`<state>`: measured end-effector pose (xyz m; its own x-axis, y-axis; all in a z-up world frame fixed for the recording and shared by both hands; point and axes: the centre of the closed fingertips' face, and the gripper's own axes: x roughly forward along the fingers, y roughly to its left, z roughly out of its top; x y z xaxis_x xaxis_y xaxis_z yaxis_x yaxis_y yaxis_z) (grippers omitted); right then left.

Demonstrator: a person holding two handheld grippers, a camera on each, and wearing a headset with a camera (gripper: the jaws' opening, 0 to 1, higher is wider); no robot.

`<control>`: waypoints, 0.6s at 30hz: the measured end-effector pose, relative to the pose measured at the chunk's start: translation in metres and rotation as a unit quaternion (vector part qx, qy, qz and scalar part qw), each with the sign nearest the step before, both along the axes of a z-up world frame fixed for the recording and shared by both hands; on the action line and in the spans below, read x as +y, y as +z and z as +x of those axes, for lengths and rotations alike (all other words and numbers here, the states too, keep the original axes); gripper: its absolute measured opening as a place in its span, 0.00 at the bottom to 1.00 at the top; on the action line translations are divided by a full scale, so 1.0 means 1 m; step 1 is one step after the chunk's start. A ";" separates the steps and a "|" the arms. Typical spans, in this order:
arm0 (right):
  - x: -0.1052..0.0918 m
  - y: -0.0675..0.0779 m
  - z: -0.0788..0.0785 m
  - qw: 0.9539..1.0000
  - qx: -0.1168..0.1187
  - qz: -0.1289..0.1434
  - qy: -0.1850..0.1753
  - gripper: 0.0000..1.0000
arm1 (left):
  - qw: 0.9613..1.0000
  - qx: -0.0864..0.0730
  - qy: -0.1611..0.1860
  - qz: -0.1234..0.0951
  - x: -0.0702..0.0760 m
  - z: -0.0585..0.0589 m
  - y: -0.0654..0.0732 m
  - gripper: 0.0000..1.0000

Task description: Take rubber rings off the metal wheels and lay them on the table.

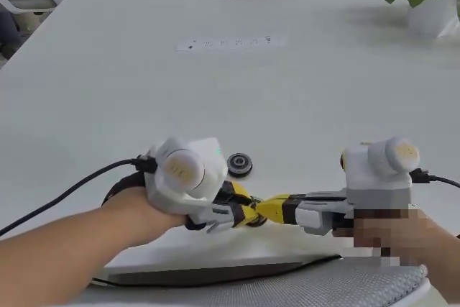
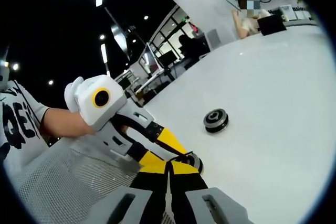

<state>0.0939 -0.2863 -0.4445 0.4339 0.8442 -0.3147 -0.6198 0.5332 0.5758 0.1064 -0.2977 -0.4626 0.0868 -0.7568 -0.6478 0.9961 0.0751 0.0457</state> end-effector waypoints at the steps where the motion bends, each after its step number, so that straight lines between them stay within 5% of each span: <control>1: -0.001 0.001 0.000 1.000 0.000 0.001 0.000 0.00 | 1.000 0.000 0.000 0.000 0.000 0.000 0.000 0.07; 6: -0.001 0.003 -0.002 1.000 0.005 0.014 0.003 0.00 | 1.000 0.000 0.000 -0.001 0.000 0.000 0.000 0.07; 18: -0.005 -0.002 0.003 1.000 -0.003 -0.006 -0.017 0.00 | 1.000 0.002 0.001 -0.004 -0.001 -0.001 0.001 0.07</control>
<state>0.0971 -0.2911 -0.4461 0.4636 0.8252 -0.3228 -0.6047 0.5609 0.5655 0.1055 -0.2984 -0.4619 0.0859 -0.7623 -0.6415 0.9961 0.0780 0.0408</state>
